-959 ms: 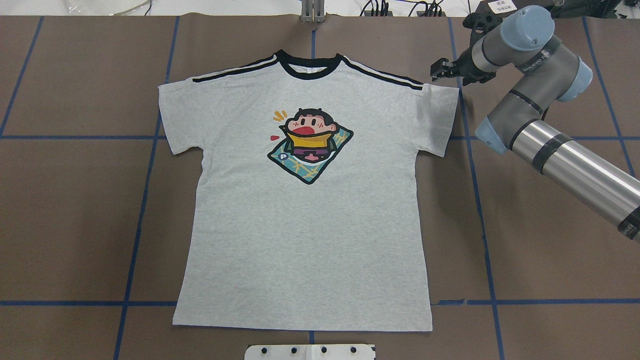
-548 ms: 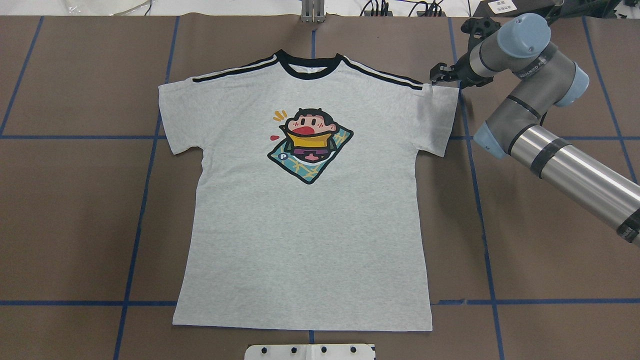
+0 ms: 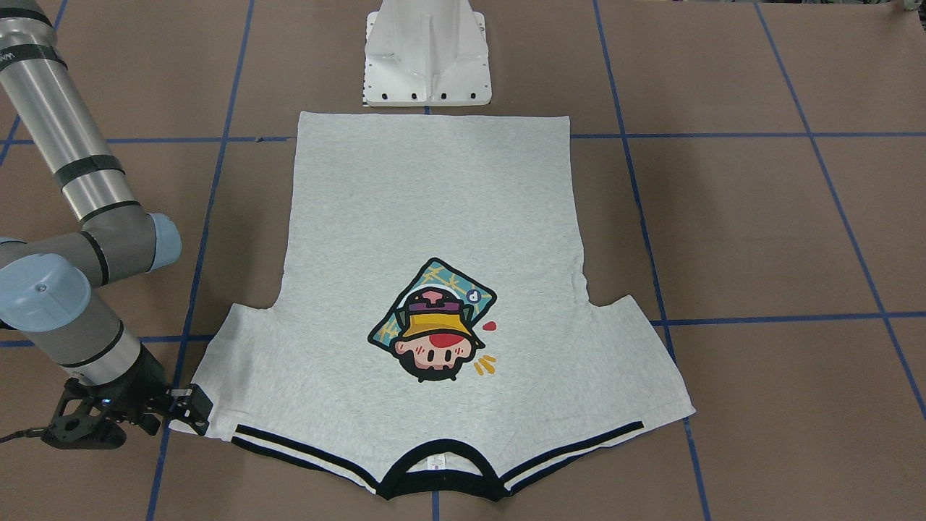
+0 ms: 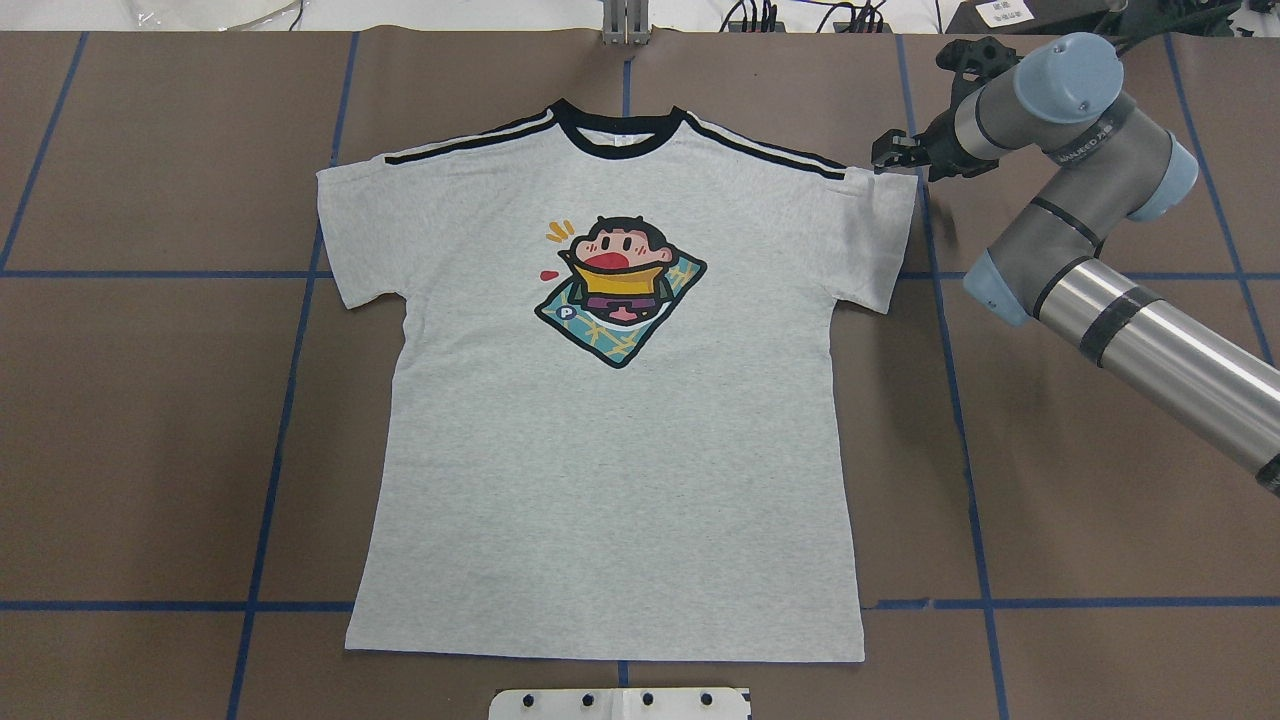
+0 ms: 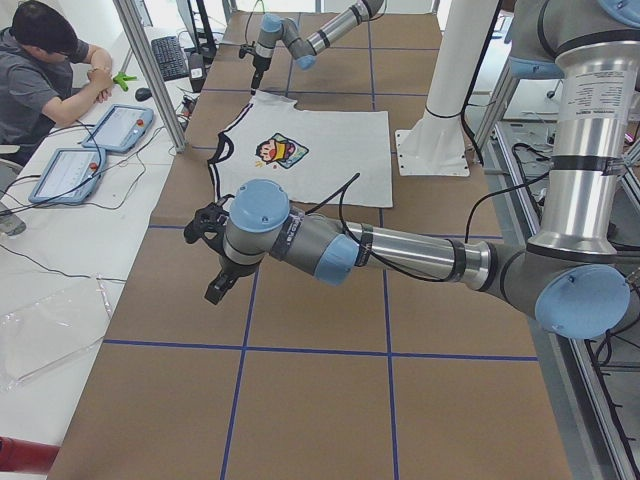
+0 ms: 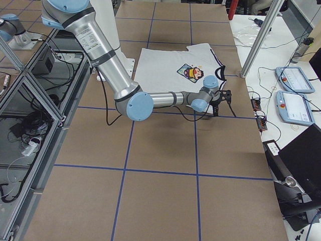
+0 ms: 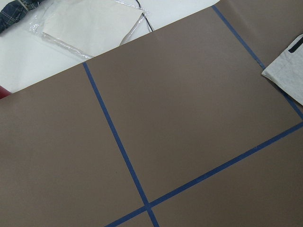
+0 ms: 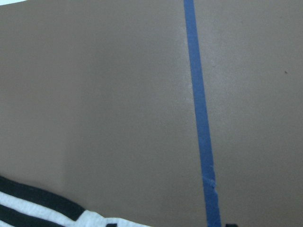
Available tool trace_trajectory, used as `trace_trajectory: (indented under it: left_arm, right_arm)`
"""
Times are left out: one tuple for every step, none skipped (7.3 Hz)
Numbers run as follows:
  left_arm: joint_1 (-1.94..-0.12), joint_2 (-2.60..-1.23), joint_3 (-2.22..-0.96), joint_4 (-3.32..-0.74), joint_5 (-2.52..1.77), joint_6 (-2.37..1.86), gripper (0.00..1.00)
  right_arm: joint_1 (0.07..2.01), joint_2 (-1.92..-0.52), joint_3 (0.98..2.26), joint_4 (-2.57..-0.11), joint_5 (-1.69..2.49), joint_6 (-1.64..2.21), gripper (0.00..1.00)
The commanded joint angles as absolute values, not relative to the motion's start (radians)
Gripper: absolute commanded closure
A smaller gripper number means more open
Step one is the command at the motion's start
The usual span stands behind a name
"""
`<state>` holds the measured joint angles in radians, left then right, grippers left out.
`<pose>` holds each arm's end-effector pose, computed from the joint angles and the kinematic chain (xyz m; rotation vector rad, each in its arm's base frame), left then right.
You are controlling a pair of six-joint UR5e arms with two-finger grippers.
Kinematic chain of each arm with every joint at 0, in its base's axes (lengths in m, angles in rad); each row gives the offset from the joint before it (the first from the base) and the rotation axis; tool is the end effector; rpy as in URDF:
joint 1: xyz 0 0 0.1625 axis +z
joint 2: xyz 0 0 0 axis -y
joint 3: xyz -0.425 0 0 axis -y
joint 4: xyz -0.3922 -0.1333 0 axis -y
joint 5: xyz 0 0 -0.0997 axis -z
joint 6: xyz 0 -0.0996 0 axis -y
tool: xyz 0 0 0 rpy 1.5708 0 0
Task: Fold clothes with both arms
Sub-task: 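Move the right gripper down to the shirt shoulder nearest it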
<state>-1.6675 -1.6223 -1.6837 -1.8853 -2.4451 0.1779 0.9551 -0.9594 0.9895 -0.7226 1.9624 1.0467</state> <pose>-0.1075 -0.5188 0.5335 0.5618 0.7891 0.2840 -0.3672 -0.6840 0.4807 0.3141 -0.8879 0.2269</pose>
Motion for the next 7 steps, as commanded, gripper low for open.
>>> trace_trajectory:
  left_arm:
    - [-1.667, -1.620, -1.684, -1.885, -2.445, 0.178, 0.00]
    - [-1.667, -1.620, -1.683, -1.885, -2.445, 0.178, 0.00]
    - [-1.667, -1.620, -1.683, -1.885, -2.445, 0.178, 0.00]
    - [-1.667, -1.620, -1.683, -1.885, -2.445, 0.179, 0.00]
    - [-1.667, -1.620, -1.683, -1.885, -2.445, 0.179, 0.00]
    - [-1.667, -1.620, -1.683, -1.885, -2.445, 0.179, 0.00]
    - [-1.667, -1.620, -1.683, -1.885, -2.445, 0.179, 0.00]
  right_arm:
    - [0.954, -0.969, 1.002, -0.723, 1.962, 1.049, 0.33]
    - [0.954, -0.969, 1.000, -0.723, 1.962, 1.048, 0.40]
    - [0.954, -0.973, 1.000, -0.724, 1.962, 1.048, 0.40]
    - [0.954, -0.973, 1.000, -0.724, 1.962, 1.048, 0.40]
    - [0.953, -0.979, 0.999, -0.723, 1.962, 1.048, 0.41]
    - [0.953, -0.979, 0.999, -0.724, 1.960, 1.048, 0.44]
    - [0.951, -0.979, 0.997, -0.724, 1.960, 1.048, 0.49]
